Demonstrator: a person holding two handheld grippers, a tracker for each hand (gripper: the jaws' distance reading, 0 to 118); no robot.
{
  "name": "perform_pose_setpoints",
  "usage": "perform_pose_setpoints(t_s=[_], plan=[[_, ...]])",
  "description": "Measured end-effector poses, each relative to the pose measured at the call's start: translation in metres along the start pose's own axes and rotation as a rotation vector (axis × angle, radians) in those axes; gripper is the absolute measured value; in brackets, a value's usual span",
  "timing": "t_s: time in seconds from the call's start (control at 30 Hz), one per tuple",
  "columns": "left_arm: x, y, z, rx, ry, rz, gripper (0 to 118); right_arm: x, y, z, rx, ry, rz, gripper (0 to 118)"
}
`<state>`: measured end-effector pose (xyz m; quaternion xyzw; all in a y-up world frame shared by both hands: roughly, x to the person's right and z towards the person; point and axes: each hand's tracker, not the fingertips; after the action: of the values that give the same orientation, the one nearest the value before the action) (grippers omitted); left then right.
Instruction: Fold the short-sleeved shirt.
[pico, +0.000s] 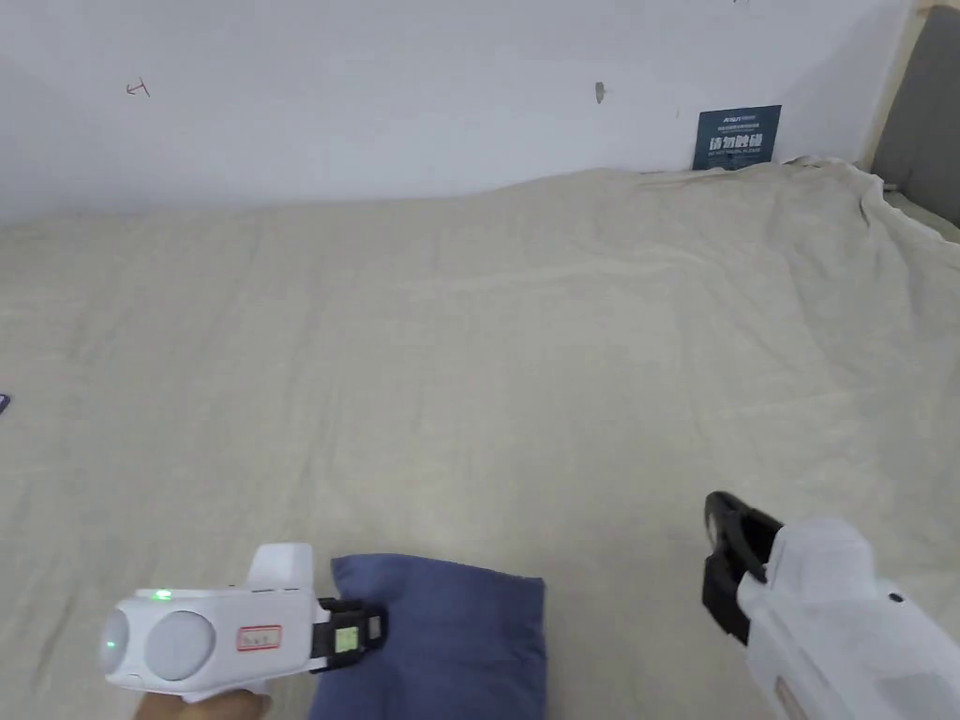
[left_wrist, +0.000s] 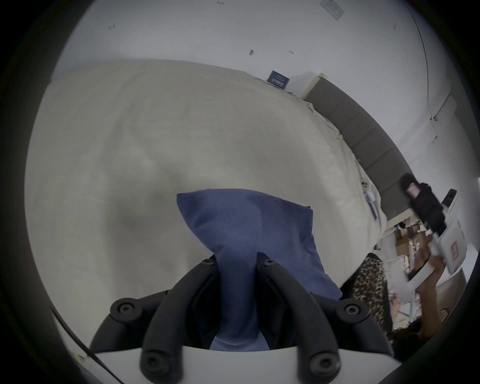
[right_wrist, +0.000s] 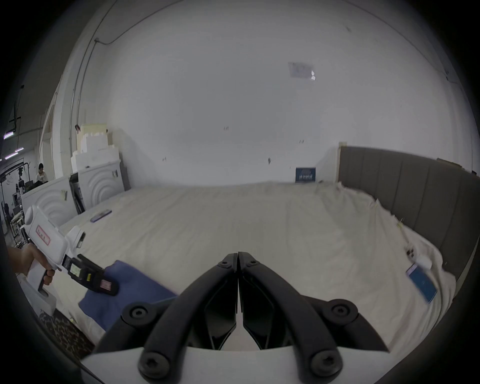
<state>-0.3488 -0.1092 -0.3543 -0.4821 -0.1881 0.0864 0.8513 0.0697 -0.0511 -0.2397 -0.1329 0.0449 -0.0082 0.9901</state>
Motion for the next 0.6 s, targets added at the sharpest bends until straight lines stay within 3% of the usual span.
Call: perform_pose_setpoints(t_s=[0.27,0.6], plan=[[-0.120,0.017,0.084,0.033,0.280,-0.026,19,-0.008,0.058,0.009,0.088,-0.044,0.007,0],[-0.254,0.023,0.140,-0.007,0.508,0.129,19,-0.027,0.077,-0.001,0.125,-0.061,0.034,0]])
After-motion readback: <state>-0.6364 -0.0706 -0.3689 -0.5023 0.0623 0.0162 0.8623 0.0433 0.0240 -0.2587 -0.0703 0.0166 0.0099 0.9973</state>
